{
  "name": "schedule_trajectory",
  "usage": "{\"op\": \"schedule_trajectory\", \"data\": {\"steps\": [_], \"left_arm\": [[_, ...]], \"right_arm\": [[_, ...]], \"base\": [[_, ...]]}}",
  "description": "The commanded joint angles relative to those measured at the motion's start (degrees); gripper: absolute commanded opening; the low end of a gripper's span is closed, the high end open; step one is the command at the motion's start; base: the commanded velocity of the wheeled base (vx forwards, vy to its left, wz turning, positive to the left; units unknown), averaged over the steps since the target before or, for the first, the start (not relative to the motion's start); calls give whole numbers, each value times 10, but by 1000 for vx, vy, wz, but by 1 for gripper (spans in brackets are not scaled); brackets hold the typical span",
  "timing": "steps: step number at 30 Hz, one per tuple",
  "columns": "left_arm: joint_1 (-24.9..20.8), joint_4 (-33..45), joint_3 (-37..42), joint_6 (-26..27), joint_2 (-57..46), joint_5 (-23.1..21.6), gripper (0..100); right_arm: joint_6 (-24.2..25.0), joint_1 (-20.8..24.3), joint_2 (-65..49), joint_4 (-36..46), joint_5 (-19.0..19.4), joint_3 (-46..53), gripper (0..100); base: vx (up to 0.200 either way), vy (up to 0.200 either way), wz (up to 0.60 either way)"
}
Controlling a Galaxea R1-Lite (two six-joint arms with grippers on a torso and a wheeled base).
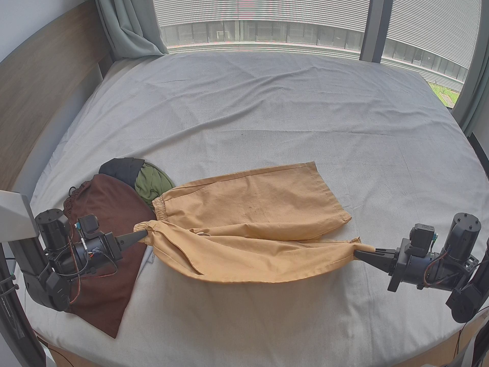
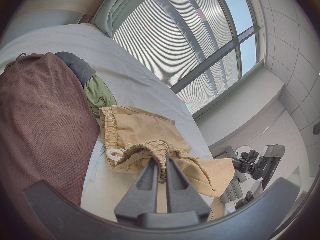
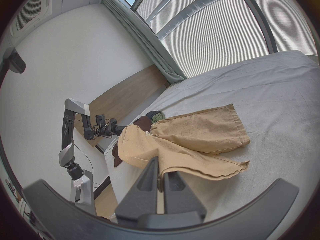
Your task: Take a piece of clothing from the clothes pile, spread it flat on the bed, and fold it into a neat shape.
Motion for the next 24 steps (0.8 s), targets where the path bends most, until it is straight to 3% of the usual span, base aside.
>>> {"op": "schedule_trajectory", "data": {"steps": [1, 24], "left_arm": [[4, 0, -4, -2, -1, 0, 0], [6, 0, -34, -25, -1, 46, 0]], "right_arm": [[0, 1, -4, 0, 0, -3, 0], [47, 8, -22, 0, -9, -59, 0]], "base": [[0, 0, 0], [0, 0, 0]]}}
